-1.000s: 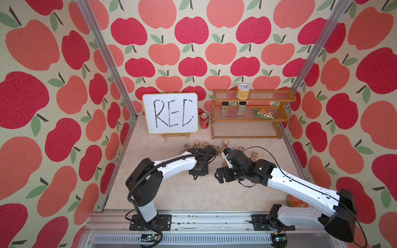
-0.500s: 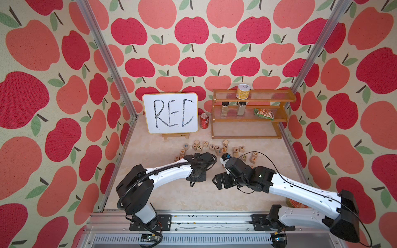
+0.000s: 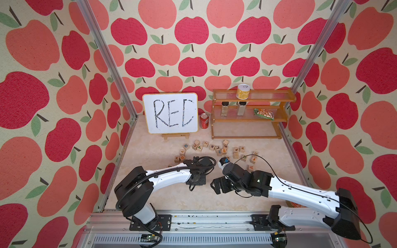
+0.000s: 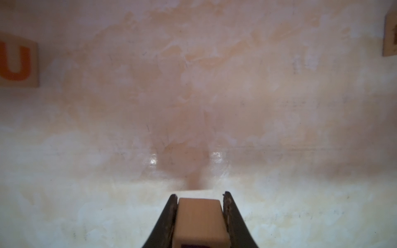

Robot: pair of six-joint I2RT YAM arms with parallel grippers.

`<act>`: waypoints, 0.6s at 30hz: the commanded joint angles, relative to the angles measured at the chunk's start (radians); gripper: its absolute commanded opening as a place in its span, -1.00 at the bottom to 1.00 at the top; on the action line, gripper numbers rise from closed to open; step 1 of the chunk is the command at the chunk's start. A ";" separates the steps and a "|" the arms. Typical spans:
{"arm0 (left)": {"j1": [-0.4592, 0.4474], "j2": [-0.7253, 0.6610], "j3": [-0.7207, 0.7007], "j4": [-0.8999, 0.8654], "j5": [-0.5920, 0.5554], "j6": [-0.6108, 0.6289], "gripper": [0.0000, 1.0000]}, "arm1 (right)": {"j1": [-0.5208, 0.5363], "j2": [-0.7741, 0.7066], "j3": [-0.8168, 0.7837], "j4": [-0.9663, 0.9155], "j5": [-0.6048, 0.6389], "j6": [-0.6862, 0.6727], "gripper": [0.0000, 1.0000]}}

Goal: Assemble the uppercase word "red" with letter blocks
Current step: Place the letter block at the center of the board.

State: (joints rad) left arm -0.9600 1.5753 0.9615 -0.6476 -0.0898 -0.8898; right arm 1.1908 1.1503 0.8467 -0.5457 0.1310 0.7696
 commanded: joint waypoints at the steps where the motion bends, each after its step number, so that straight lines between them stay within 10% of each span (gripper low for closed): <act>1: -0.011 0.015 -0.019 0.016 -0.011 -0.031 -1.00 | 0.006 0.008 -0.006 0.010 0.027 0.024 0.98; 18: -0.011 0.082 -0.031 0.060 -0.001 -0.022 -0.90 | 0.006 -0.013 -0.033 0.004 0.037 0.046 0.98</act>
State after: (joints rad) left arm -0.9668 1.6348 0.9447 -0.5938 -0.0895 -0.9001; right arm 1.1912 1.1557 0.8352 -0.5385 0.1429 0.7990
